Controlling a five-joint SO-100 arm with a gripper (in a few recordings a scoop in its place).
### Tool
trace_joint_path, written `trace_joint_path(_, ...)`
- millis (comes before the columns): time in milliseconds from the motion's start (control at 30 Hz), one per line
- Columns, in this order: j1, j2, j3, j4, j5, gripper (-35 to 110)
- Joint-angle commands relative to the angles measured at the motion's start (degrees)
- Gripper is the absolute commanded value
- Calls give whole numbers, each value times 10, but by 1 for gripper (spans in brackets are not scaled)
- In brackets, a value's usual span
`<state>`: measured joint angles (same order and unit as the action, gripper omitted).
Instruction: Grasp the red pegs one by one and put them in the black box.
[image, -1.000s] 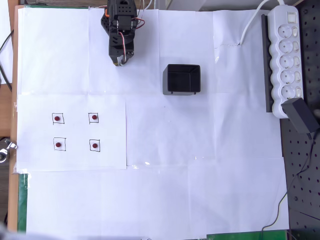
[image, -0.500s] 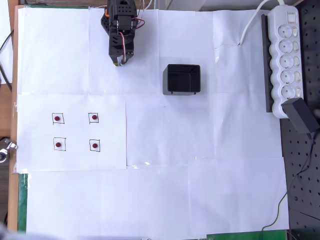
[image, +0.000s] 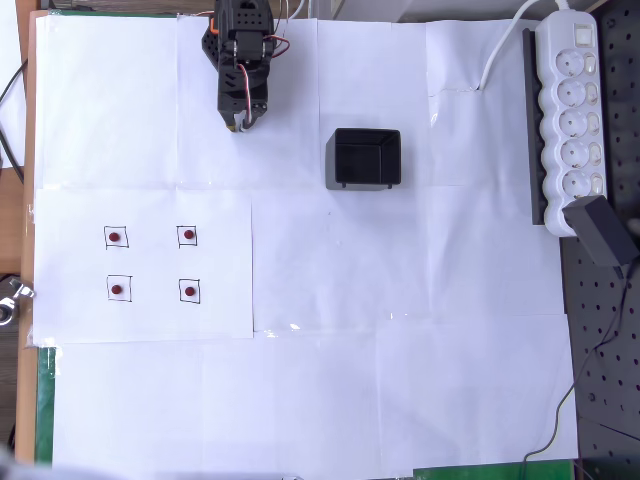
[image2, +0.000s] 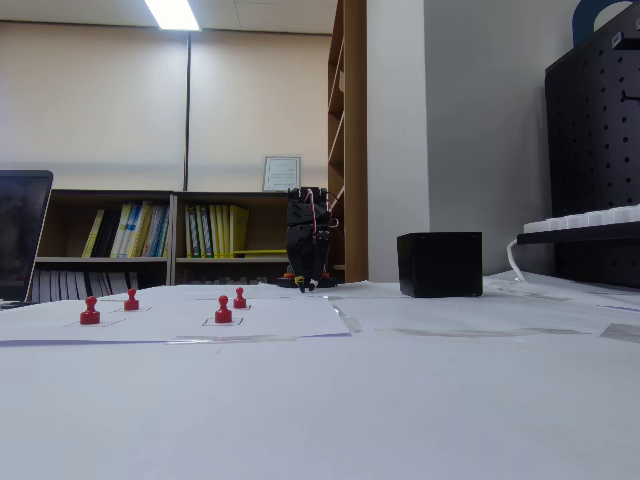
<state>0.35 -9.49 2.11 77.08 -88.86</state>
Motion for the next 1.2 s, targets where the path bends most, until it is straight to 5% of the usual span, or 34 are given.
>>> trace_joint_path(0,4,-7,-6,2,-3,0)
trace_joint_path(467,3,13,-6,-21,38,3)
trace_joint_path(500,12,42,-6,-62,118,3)
trace_joint_path(833,120,520,9,-780,99,7)
trace_joint_path(1167,131,749,48,-1010,-4,12)
